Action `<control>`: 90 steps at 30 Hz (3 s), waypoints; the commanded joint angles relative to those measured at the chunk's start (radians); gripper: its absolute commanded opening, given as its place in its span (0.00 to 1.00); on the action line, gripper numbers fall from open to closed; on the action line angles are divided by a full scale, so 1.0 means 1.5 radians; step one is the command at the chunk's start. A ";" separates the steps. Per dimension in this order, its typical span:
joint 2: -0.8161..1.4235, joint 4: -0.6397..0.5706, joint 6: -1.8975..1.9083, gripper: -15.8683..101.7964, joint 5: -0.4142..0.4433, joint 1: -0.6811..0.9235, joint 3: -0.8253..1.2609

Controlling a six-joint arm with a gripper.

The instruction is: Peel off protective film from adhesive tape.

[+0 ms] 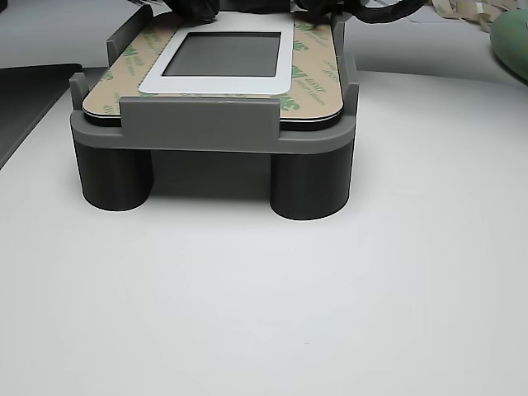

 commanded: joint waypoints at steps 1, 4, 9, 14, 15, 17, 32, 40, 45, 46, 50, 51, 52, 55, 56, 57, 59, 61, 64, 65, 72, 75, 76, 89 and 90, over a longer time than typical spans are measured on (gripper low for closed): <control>0.021 -0.001 0.002 0.05 0.001 -0.003 -0.018; 0.022 0.000 0.003 0.05 0.002 -0.002 -0.017; 0.026 0.006 0.001 0.05 0.003 -0.002 -0.020; 0.028 0.009 -0.004 0.05 0.006 -0.002 -0.019; 0.029 0.011 -0.005 0.05 0.006 -0.002 -0.020; 0.031 0.011 -0.005 0.05 0.007 -0.002 -0.020; 0.012 0.021 -0.016 0.05 0.006 -0.001 -0.050; 0.003 -0.003 -0.033 0.05 -0.008 -0.013 -0.041; 0.002 -0.015 -0.039 0.05 -0.013 -0.019 -0.035; 0.002 -0.016 -0.039 0.05 -0.013 -0.019 -0.034; 0.006 -0.025 -0.035 0.05 -0.013 -0.019 -0.021; 0.009 -0.031 -0.032 0.05 -0.014 -0.019 -0.013; 0.012 -0.038 -0.030 0.05 -0.015 -0.019 -0.005; 0.021 -0.055 -0.026 0.05 -0.016 -0.019 0.013; 0.022 -0.053 -0.025 0.05 -0.016 -0.019 0.012; 0.022 -0.048 -0.022 0.05 -0.016 -0.018 0.009; 0.021 -0.038 -0.017 0.05 -0.014 -0.016 0.002; 0.021 -0.032 -0.014 0.05 -0.012 -0.013 -0.001; 0.021 -0.027 -0.009 0.05 -0.009 -0.010 -0.004; 0.021 -0.026 -0.009 0.05 -0.009 -0.009 -0.005; 0.024 -0.025 -0.003 0.05 -0.005 -0.004 -0.003; 0.024 -0.024 0.000 0.05 -0.002 0.000 -0.004; 0.025 -0.024 0.001 0.05 -0.001 0.001 -0.004; 0.039 -0.032 0.010 0.05 0.006 0.009 0.019; 0.040 -0.034 0.010 0.05 0.006 0.009 0.022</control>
